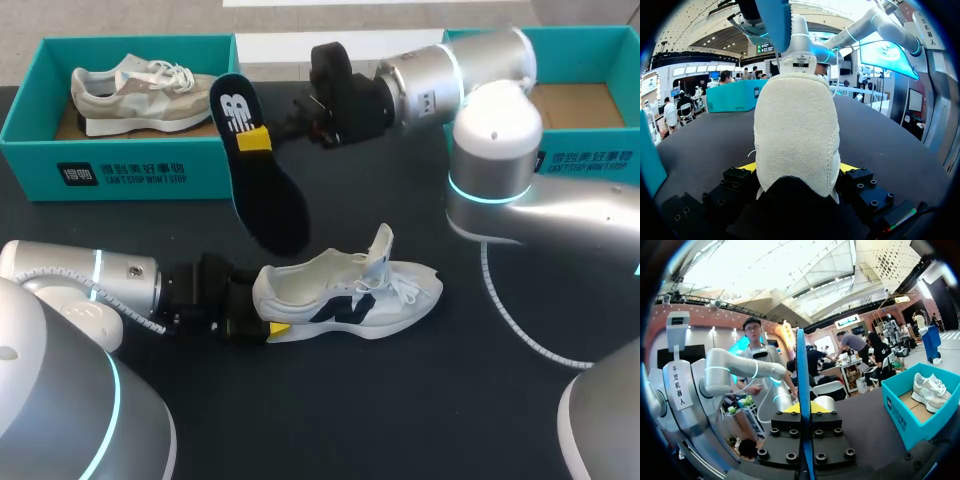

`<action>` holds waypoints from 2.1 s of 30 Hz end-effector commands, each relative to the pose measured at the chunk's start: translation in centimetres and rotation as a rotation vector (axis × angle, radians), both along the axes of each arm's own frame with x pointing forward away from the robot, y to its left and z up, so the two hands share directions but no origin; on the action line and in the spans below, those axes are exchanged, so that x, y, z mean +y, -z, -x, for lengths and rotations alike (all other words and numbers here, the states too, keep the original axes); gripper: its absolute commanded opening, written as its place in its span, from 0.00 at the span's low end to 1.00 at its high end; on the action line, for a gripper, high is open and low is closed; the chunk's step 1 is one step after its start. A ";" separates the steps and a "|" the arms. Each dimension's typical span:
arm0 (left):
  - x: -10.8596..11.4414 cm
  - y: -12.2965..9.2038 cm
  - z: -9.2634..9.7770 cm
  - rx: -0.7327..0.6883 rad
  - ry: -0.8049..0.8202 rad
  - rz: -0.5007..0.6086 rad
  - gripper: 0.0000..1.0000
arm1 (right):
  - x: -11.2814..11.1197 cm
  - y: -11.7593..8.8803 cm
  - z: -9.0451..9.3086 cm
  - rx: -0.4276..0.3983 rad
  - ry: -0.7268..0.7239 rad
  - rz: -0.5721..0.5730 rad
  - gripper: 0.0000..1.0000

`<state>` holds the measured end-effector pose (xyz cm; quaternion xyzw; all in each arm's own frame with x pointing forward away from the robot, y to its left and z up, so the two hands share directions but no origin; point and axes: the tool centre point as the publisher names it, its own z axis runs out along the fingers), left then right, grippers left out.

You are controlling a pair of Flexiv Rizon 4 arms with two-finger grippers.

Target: Take the shoe out of the shoebox, open the shoe tongue, remove and reinsert the insole, then place the shoe into the shoebox

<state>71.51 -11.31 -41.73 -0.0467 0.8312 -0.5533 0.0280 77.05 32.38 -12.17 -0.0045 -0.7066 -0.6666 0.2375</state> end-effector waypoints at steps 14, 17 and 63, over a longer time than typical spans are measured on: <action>-0.2 0.8 0.0 0.001 0.000 -0.003 0.00 | -7.2 -3.6 -0.7 0.248 0.210 0.150 0.00; -0.2 0.8 0.0 0.001 0.000 -0.003 0.00 | -9.3 -4.5 0.0 0.302 0.233 0.165 0.00; -0.2 0.8 0.0 0.001 0.000 -0.003 0.00 | -17.3 -10.9 8.2 0.575 0.452 0.147 0.00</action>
